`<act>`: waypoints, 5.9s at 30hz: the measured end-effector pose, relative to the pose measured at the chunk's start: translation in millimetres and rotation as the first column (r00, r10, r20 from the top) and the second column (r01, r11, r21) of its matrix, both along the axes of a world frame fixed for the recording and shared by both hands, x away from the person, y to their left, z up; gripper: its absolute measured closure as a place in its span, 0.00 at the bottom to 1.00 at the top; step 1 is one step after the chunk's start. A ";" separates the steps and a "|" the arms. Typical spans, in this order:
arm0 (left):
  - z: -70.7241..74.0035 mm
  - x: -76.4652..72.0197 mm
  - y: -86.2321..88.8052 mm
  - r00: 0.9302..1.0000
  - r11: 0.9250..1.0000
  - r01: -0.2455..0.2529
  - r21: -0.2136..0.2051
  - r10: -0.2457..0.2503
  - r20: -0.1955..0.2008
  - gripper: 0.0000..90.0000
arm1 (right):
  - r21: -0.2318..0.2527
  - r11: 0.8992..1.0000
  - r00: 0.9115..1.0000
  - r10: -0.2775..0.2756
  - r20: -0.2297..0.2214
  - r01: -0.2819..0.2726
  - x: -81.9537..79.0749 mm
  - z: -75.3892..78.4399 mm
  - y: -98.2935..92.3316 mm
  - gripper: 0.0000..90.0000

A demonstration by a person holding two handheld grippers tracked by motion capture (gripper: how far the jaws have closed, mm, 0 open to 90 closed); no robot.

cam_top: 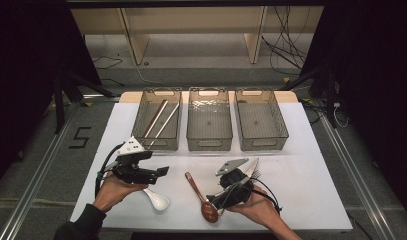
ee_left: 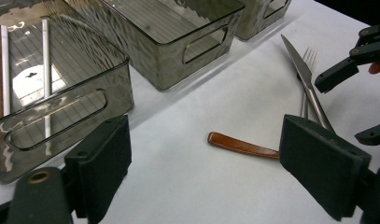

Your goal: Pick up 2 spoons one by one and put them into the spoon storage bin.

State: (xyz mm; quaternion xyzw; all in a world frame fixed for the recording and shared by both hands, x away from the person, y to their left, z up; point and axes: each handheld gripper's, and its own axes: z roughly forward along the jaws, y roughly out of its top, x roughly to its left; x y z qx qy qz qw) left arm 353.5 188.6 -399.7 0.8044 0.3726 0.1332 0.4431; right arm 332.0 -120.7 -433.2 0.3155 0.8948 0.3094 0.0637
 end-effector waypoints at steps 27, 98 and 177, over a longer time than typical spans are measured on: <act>-1.0 -15.2 2.2 0.999 1.000 0.000 0.008 0.000 0.033 0.17 | -0.097 0.993 0.994 0.051 -0.098 -0.061 16.6 -24.9 43.0 0.46; -3.1 -12.8 7.9 1.000 1.000 -0.009 -0.004 0.009 0.024 0.18 | 0.121 0.992 1.000 -0.016 -0.026 0.019 55.1 40.3 10.4 0.95; -8.3 -10.9 9.5 1.000 1.000 0.003 0.026 -0.003 0.009 0.17 | 0.134 0.922 0.929 -0.370 0.031 0.363 209.9 63.1 12.8 0.94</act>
